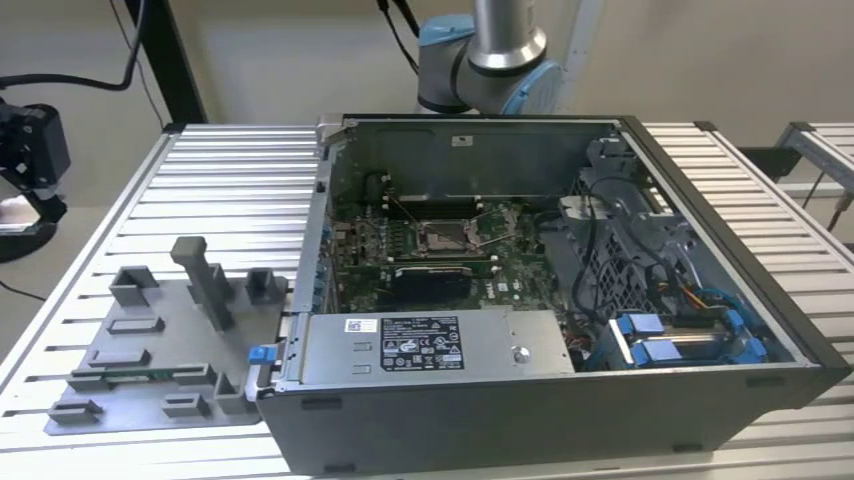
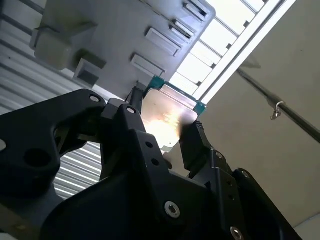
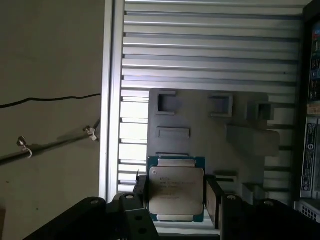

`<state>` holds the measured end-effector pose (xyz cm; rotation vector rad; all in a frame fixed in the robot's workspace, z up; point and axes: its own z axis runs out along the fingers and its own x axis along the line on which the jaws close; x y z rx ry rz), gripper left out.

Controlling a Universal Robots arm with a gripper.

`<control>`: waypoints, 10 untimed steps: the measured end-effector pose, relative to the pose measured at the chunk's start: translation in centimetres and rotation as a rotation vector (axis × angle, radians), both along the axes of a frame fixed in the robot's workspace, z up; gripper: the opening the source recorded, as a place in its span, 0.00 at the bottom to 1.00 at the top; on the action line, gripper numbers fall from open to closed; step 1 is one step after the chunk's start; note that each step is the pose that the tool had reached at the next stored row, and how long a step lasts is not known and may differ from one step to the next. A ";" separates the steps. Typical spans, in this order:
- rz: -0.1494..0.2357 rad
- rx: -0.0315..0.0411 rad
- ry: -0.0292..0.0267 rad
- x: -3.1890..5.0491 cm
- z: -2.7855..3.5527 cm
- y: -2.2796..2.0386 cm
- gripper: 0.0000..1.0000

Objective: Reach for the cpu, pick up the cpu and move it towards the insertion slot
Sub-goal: 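Pick up the cpu and move it towards the insertion slot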

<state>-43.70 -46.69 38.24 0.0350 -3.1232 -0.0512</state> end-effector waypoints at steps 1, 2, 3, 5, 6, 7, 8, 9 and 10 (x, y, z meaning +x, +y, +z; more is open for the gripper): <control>0.000 0.0002 -0.0002 0.21 -0.02 0.00 0.00; 0.000 0.0002 -0.0003 0.45 -0.02 0.00 0.00; 0.000 0.0002 -0.0002 0.70 -0.02 0.00 0.00; 0.000 0.0002 -0.0004 1.30 -0.02 0.00 0.00; 0.000 0.0002 -0.0003 1.60 -0.02 0.00 0.00; 0.000 0.0002 -0.0002 1.92 -0.02 0.00 0.00; 0.000 0.0002 -0.0003 2.23 -0.02 0.00 0.00; 0.000 0.0002 -0.0003 2.54 -0.02 0.00 0.00; 0.000 0.0002 -0.0004 2.83 -0.03 0.00 0.00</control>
